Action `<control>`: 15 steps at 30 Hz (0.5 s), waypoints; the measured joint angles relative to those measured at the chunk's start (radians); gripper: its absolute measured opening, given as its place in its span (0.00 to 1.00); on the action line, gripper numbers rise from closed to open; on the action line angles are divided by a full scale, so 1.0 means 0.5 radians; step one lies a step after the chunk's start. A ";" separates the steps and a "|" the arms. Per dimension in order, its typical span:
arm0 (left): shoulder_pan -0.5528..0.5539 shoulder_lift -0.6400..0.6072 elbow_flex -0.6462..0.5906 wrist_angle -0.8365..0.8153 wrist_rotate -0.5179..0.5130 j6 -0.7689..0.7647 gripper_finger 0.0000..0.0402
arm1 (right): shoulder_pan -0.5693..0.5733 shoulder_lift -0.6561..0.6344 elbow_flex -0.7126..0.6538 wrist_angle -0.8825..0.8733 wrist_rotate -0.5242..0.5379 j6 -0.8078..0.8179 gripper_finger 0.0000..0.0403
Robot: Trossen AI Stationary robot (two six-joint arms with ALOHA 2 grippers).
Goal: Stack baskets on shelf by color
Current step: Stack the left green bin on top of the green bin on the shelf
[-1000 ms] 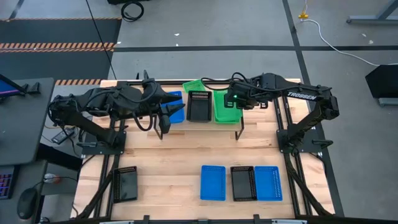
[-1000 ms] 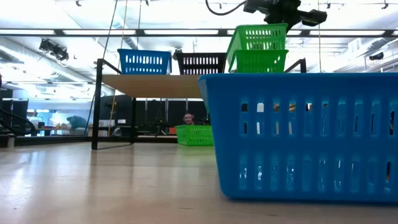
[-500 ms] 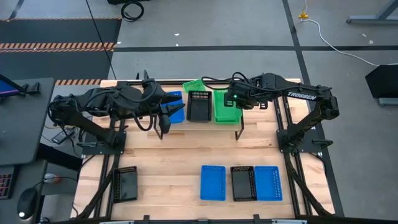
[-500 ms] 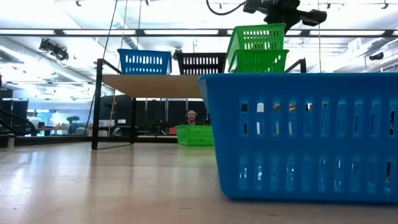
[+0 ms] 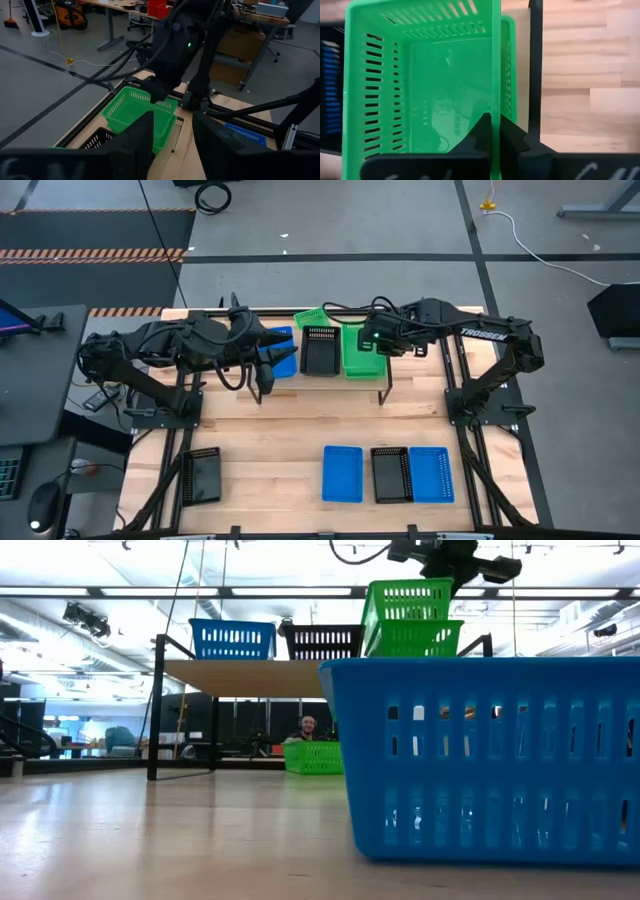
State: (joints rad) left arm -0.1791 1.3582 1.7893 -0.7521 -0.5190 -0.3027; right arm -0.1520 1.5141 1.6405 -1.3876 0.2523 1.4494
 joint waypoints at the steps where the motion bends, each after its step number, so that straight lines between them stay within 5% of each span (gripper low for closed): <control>1: 0.000 0.000 0.000 -0.001 0.000 0.000 0.35 | 0.000 0.013 -0.001 -0.008 -0.027 -0.002 0.04; 15: 0.000 0.000 0.000 -0.041 0.001 -0.001 0.35 | -0.006 0.126 -0.002 -0.101 -0.075 -0.020 0.12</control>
State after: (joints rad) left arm -0.1791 1.3582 1.7893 -0.7726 -0.5186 -0.3031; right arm -0.1551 1.5772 1.6398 -1.4384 0.2146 1.4397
